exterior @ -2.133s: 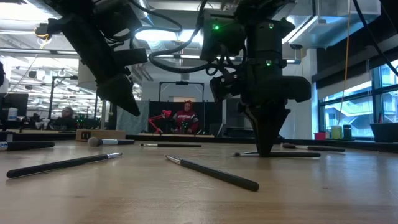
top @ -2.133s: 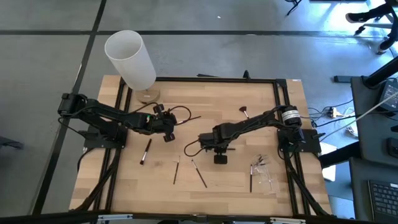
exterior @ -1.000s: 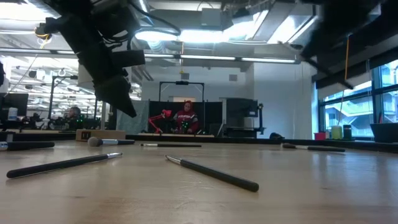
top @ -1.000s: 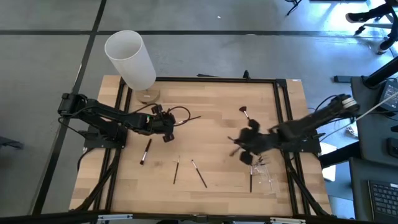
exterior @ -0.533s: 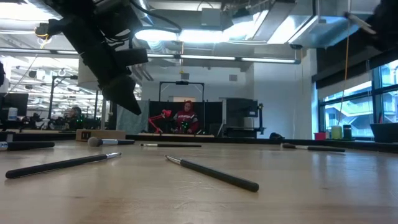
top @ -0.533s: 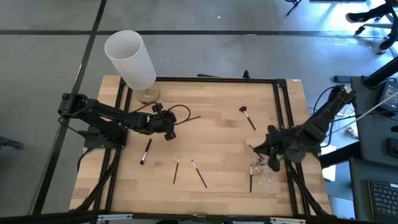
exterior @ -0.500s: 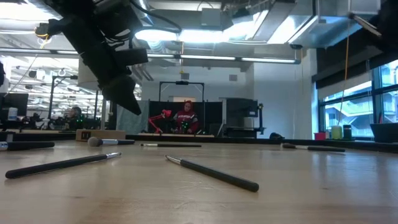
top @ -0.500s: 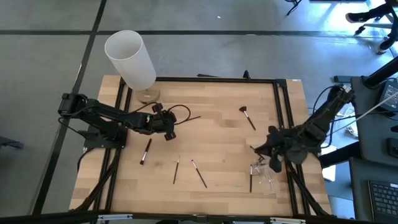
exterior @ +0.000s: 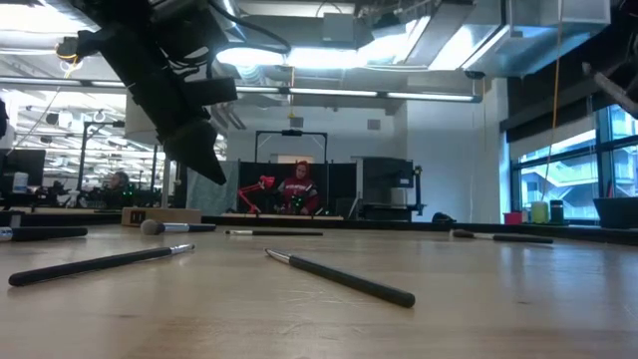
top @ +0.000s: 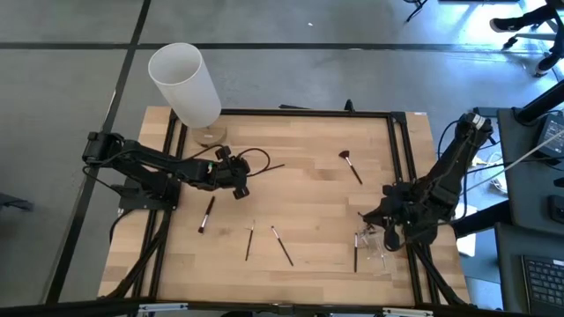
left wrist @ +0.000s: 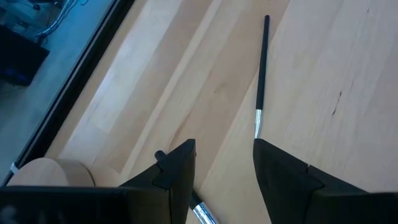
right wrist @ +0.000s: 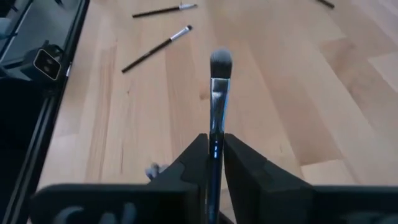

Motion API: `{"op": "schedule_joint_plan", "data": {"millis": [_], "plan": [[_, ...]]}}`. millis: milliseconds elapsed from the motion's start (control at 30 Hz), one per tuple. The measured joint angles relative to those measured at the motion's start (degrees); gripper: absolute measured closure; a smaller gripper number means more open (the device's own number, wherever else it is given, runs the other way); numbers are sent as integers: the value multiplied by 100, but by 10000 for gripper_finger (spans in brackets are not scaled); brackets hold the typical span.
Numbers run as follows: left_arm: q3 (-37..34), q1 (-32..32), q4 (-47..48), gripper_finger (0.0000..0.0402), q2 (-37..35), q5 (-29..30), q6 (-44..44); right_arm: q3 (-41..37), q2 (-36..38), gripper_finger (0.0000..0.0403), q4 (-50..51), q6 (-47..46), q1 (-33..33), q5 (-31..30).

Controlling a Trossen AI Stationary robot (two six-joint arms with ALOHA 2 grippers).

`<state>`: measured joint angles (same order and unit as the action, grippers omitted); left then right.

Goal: Put items in baskets/containers
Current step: Put the black eyeshadow brush into the transparent organizer, then put the black angled eyeshadow brush into the transparent organizer

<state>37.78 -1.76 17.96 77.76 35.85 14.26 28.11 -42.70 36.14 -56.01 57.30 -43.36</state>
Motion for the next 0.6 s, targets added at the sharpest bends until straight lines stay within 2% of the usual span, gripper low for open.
{"op": "schedule_joint_plan", "data": {"millis": [233, 333, 467, 600], "plan": [[0, 0, -15, 245, 0, 1, 0, -1, 7, 302, -6, -107, -2, 176], [-1, 0, -18, 245, 0, 3, 4, 81, 7, 291, 33, -90, -8, 46], [-2, 0, -202, 245, 1, -7, 73, 497, 7, 292, 126, 307, -9, -766], [-2, 0, -938, 245, 6, -353, 58, 1020, 11, 299, 85, 1092, -42, -2310]]}}
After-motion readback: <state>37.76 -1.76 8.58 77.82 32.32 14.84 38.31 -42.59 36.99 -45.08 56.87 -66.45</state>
